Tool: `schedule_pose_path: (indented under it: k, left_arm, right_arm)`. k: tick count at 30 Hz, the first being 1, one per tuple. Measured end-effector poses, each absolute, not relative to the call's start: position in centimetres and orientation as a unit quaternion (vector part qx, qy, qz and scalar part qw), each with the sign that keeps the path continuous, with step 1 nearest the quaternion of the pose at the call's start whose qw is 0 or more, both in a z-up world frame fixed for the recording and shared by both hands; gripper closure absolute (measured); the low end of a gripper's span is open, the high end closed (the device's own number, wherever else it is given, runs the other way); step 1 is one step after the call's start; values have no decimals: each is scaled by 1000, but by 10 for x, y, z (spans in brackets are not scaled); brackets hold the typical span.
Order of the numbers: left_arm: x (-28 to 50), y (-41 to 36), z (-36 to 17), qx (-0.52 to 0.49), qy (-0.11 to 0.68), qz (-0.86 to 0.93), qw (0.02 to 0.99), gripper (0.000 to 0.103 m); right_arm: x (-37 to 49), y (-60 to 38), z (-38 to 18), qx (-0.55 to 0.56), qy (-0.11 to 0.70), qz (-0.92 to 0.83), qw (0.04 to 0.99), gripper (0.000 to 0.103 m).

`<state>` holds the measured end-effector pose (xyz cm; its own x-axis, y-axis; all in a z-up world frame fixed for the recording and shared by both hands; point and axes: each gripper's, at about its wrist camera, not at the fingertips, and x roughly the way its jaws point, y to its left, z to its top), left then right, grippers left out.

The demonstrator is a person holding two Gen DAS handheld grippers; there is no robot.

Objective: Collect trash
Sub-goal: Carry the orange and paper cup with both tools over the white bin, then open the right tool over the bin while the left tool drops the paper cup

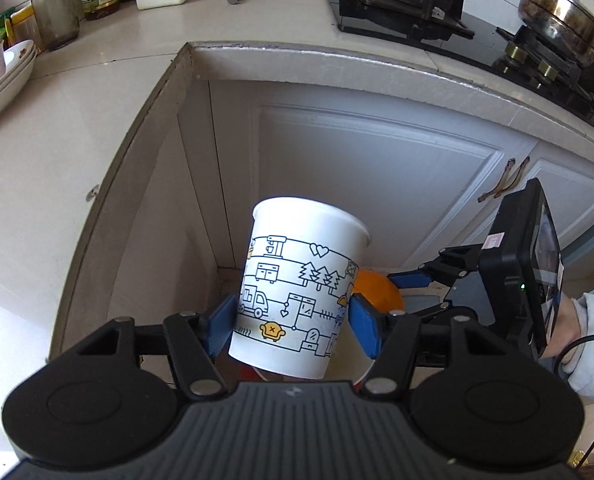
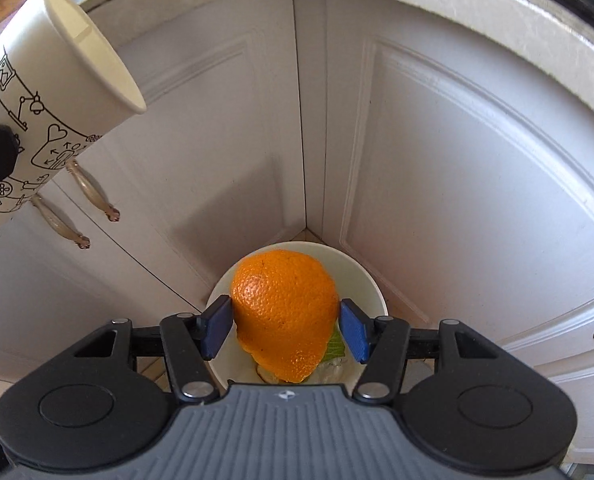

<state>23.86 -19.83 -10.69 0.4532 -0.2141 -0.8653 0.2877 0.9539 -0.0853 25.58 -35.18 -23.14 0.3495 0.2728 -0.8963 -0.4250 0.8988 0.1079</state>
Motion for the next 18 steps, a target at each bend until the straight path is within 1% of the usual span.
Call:
schedule_pose_path:
  k: [2,4,6,8,10,13,18]
  left_arm:
    - [244,-201,-114,36,506,-141,850,42]
    - [249,-203,-120,37,511,-136,848,42]
    - [254,-207,-126,35,515,-134,846,42]
    - [258,-209,-131,34,518,-136,844,42]
    - [263,-214,-136,36,521,-137,842,42]
    - [272,-218,-147,34,529,-137,837,42]
    - [284,-226,-170,26,542,-138,829,42]
  right_arm:
    - [260,-353,-240,-65,532,212,817,38]
    - [261,-355,-246,-59,535,215,815,24]
    - [261,-357,-250,-56,536,215,814,18]
    - [260,-362,-249,-53,537,215,814,16]
    - [258,-365,-246,-52,535,210,817,11]
    - [252,-371,-239,-50,528,203,823,7]
    - [238,-379,-224,-59,511,187,837,3]
